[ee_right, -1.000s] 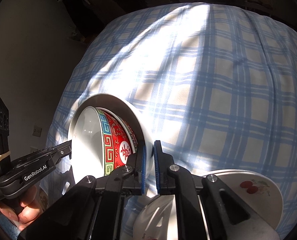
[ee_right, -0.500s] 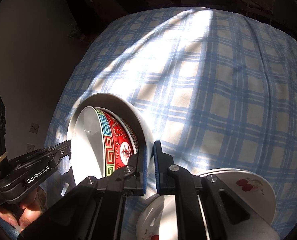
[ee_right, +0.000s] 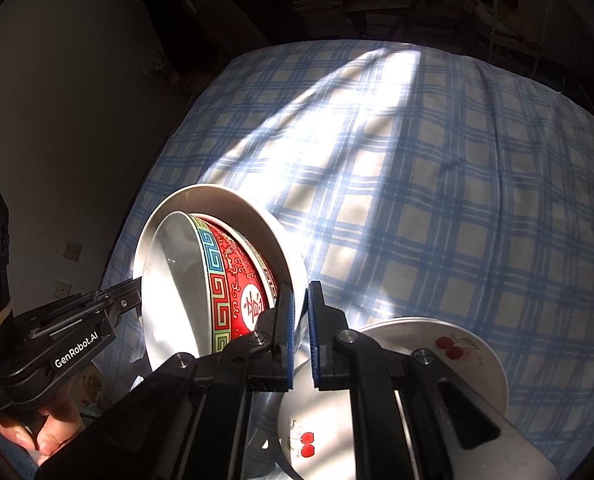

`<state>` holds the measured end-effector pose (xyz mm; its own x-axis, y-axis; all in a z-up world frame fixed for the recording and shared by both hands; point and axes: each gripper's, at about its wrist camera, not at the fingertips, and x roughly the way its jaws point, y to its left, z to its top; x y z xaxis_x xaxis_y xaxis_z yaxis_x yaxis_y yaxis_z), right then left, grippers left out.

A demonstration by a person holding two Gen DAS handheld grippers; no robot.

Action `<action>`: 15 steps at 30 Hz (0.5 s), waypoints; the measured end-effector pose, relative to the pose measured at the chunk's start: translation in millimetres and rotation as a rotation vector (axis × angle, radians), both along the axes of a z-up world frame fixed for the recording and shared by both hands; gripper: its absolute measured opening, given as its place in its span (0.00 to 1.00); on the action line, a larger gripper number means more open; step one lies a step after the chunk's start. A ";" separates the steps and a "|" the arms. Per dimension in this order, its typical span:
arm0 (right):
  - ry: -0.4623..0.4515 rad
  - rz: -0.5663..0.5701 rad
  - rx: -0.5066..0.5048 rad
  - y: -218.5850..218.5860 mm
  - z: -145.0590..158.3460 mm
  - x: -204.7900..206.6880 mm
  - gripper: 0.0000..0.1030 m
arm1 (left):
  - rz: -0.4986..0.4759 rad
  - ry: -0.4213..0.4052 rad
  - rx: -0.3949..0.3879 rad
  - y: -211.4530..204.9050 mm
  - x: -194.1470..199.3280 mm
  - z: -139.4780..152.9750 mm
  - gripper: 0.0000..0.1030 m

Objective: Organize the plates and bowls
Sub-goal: 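Carry the nested bowl stack over the cherry plate stack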

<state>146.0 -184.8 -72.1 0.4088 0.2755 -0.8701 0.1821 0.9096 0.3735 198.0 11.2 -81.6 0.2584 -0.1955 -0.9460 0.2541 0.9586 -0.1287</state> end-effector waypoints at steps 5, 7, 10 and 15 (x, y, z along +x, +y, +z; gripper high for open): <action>0.023 -0.038 -0.021 -19.4 9.3 -20.1 0.10 | -0.029 0.014 0.013 -24.5 -19.2 3.8 0.02; 0.034 -0.056 -0.017 -28.0 10.4 -31.9 0.10 | -0.045 0.017 0.026 -34.1 -28.5 5.6 0.02; 0.034 -0.076 -0.015 -38.9 14.1 -50.6 0.10 | -0.073 0.011 0.028 -46.4 -44.8 10.7 0.02; 0.035 -0.097 -0.042 -50.6 17.8 -77.6 0.10 | -0.097 0.025 0.016 -60.2 -66.5 9.3 0.02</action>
